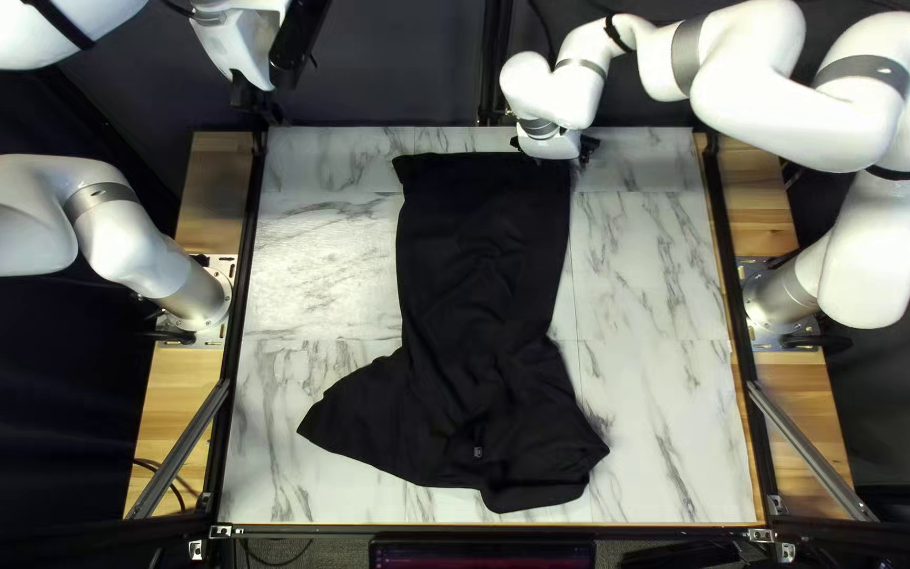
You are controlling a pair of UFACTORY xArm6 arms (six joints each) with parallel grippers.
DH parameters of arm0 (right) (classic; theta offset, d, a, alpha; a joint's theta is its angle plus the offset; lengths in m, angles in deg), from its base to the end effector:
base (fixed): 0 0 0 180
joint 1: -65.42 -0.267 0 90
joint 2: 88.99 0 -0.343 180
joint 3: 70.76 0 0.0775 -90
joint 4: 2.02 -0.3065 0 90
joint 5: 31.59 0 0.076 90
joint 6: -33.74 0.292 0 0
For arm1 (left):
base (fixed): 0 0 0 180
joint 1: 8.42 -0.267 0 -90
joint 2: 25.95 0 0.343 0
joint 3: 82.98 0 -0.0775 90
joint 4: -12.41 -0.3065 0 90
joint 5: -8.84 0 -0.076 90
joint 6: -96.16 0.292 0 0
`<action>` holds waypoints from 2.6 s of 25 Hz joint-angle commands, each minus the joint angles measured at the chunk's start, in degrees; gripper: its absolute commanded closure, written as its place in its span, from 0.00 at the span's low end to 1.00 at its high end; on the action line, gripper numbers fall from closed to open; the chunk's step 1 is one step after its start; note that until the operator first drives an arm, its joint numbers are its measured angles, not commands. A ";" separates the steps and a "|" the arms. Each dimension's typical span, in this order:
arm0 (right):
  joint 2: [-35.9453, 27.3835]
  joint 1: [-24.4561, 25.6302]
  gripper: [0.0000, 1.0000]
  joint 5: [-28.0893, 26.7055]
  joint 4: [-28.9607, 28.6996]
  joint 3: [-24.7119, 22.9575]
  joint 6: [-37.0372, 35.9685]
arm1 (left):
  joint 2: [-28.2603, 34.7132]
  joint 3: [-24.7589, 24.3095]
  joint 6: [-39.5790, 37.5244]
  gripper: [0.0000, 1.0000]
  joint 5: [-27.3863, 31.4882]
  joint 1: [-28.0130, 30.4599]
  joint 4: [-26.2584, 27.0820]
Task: Fold t-shirt
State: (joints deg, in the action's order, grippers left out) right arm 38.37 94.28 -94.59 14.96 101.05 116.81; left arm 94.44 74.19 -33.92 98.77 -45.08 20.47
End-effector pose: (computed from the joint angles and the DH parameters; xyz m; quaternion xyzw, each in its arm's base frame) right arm 0.3748 -0.2818 0.0810 0.6187 -0.7600 -0.0877 0.1786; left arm 0.2120 0.1068 0.4036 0.9881 -0.1195 0.0964 0.0055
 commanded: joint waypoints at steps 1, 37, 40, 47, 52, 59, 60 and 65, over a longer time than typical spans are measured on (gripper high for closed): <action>0.45 -0.07 0.13 -0.03 -0.06 0.25 -0.03 | 0.00 0.00 0.00 0.00 0.00 0.00 0.00; -0.12 0.16 0.00 -1.16 1.30 1.74 1.14 | 0.00 0.00 0.00 0.00 0.00 0.00 0.00; 0.00 0.33 0.00 -1.35 1.72 1.97 1.66 | 0.00 0.00 0.00 0.00 0.00 0.00 0.00; 0.52 1.68 0.00 -0.74 2.46 1.65 1.75 | 0.00 0.00 0.00 0.00 0.00 0.00 0.00; 1.06 1.71 0.41 -1.12 2.46 2.25 1.66 | 0.00 0.00 0.00 0.00 0.00 0.00 0.00; 1.92 1.52 1.00 -0.79 2.75 2.61 1.68 | 0.00 0.00 0.00 0.00 0.00 0.00 0.00; 1.96 1.50 1.00 -0.72 2.76 2.58 1.70 | 0.00 0.00 0.00 0.00 0.00 0.00 0.00; 0.03 0.28 1.00 -1.17 2.59 1.43 2.73 | 0.00 0.00 0.00 0.00 0.00 0.00 0.00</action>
State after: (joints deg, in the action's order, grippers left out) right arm 39.37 95.14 -95.43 17.61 103.04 119.00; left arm 94.44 74.19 -33.92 98.77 -45.08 20.47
